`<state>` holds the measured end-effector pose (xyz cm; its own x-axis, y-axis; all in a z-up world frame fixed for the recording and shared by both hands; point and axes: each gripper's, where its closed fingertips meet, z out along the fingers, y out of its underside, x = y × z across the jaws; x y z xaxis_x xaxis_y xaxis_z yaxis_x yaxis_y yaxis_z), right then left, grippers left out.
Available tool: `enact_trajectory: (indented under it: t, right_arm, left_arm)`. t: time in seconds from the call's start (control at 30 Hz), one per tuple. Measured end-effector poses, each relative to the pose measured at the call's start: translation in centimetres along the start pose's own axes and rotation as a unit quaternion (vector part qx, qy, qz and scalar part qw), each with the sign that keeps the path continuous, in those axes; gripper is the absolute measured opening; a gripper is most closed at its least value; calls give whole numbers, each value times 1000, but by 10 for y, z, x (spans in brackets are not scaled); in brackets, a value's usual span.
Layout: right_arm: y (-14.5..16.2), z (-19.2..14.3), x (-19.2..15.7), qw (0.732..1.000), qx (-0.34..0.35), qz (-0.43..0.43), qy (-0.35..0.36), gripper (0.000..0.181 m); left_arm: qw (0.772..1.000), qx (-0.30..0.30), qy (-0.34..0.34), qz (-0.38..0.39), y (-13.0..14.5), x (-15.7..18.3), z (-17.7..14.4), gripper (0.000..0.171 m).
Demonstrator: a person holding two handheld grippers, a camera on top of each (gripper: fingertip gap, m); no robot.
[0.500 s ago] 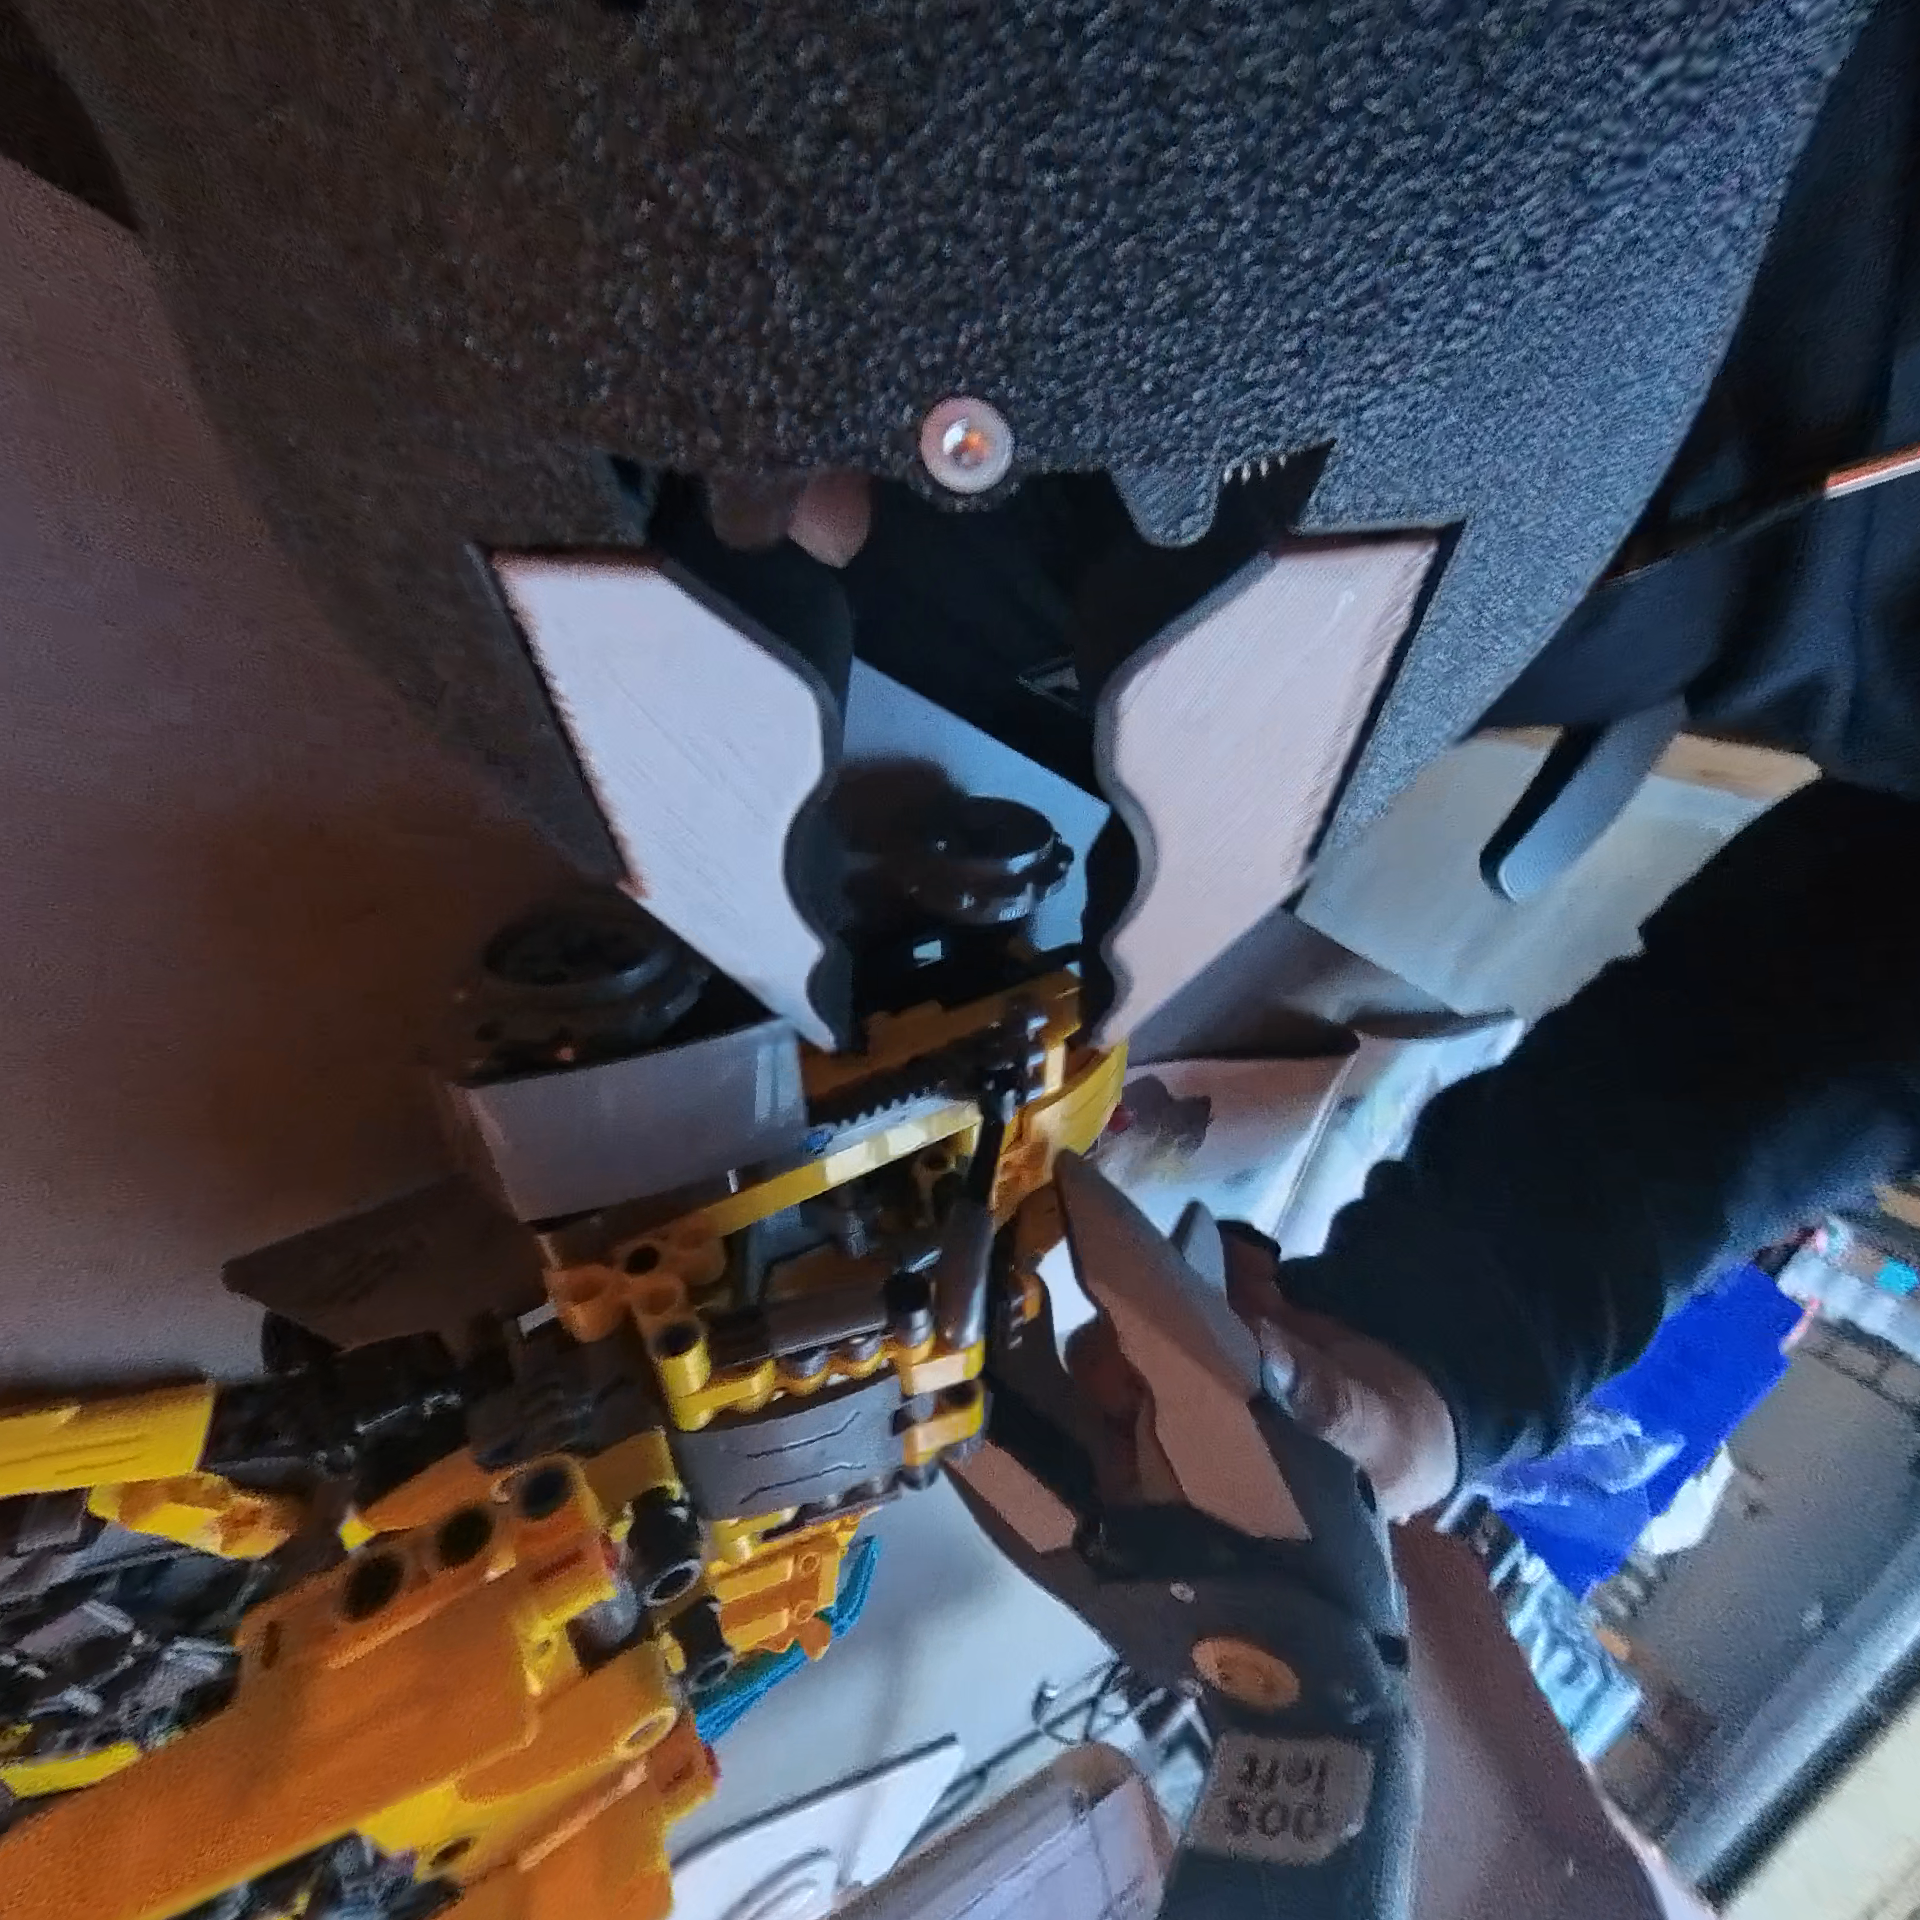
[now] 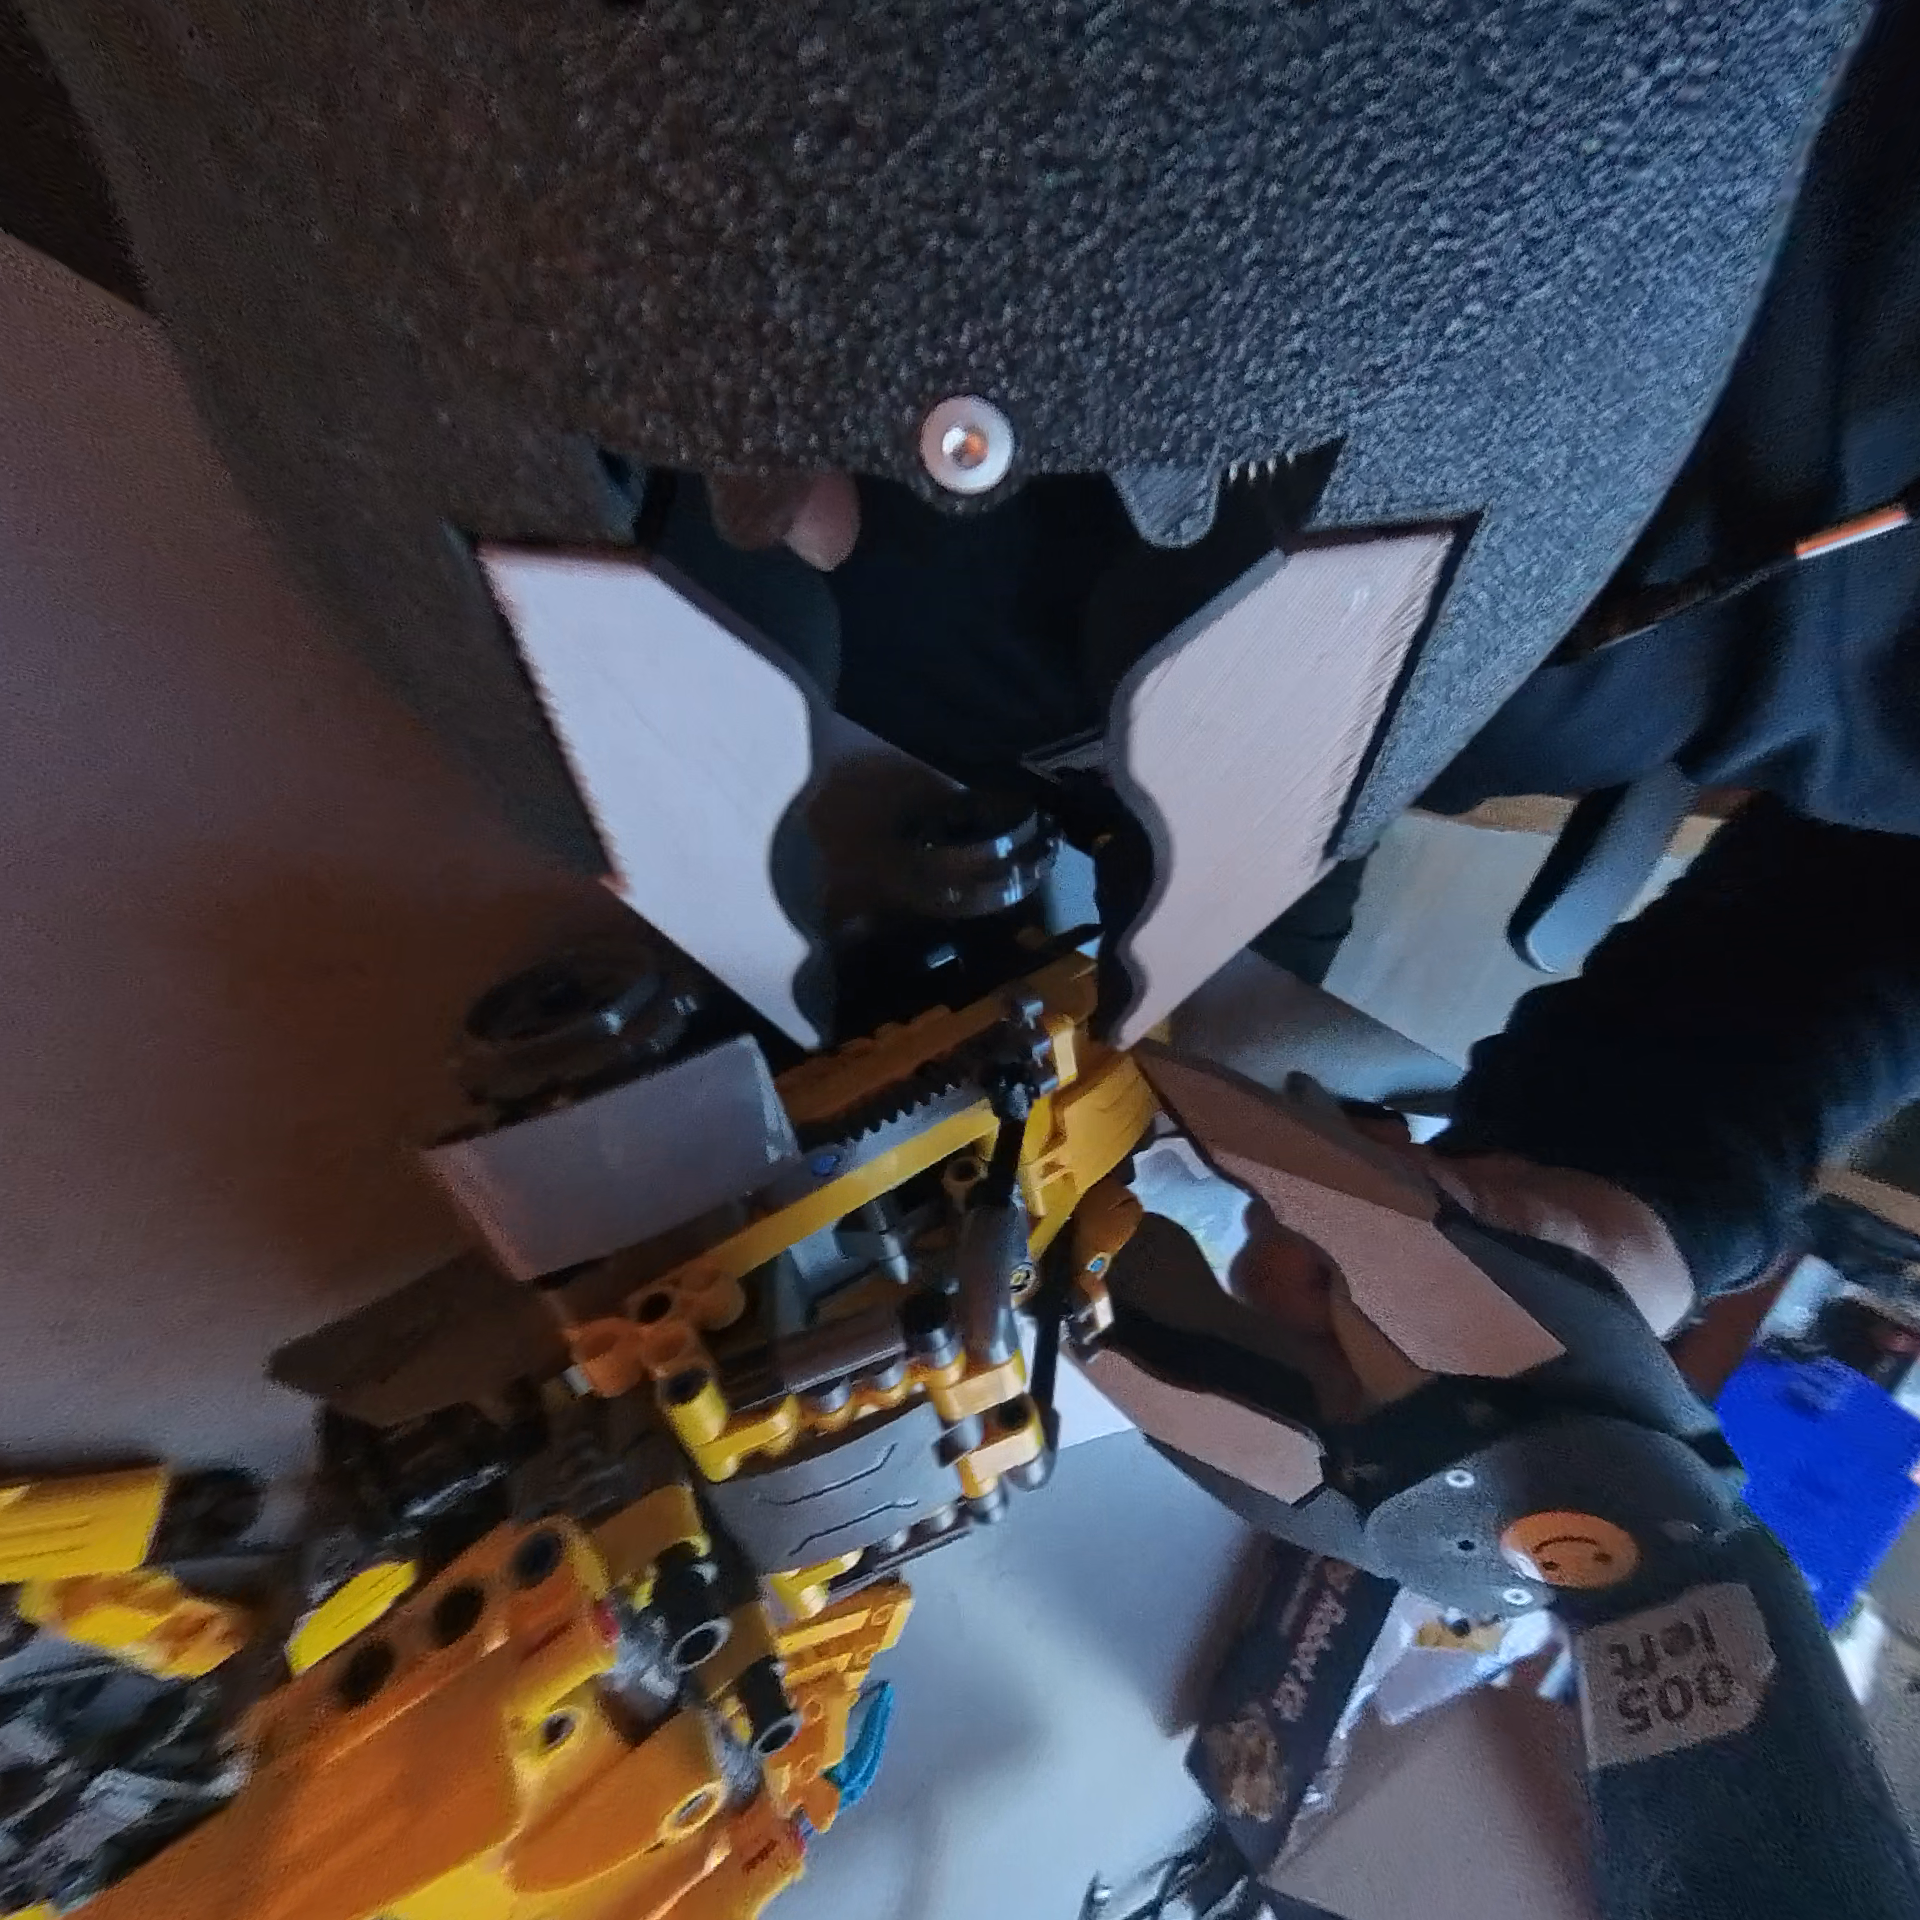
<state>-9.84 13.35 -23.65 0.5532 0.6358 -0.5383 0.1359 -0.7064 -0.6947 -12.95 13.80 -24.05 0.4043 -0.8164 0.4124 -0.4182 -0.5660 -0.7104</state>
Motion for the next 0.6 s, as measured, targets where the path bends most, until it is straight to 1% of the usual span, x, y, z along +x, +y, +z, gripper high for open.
enact_trajectory:
  t: [0.03,0.07,0.1,0.13,0.2,0.27,0.3,0.47,0.6]
  right_arm:
    - [-1,3,2,1000,0,6,1,60]
    - [-3,3,2,1000,5,6,-1,61]
    - [-4,3,-1,1000,5,7,-10,69]
    - [-5,2,-3,1000,10,11,-20,73]
    - [-7,3,1,999,19,26,-17,71]
    - [-8,3,10,1000,21,21,5,57]
    - [-8,4,12,1000,20,12,13,54]
    - [-12,11,11,998,22,-37,40,52]
    - [-15,16,4,996,30,-69,49,48]
  left_arm:
    - [1000,-1,7,9,0,0,1,63]
    - [1000,1,15,12,-1,0,0,64]
    - [1000,4,23,7,-1,-1,0,61]
    - [1000,5,28,-6,-1,-3,-1,54]
    - [999,8,43,-28,1,1,-1,48]
    - [999,20,38,-26,2,5,0,47]
    - [999,22,32,-23,4,6,0,47]
    - [999,39,-32,-8,6,7,-3,51]
    - [997,48,-65,8,11,6,-10,50]
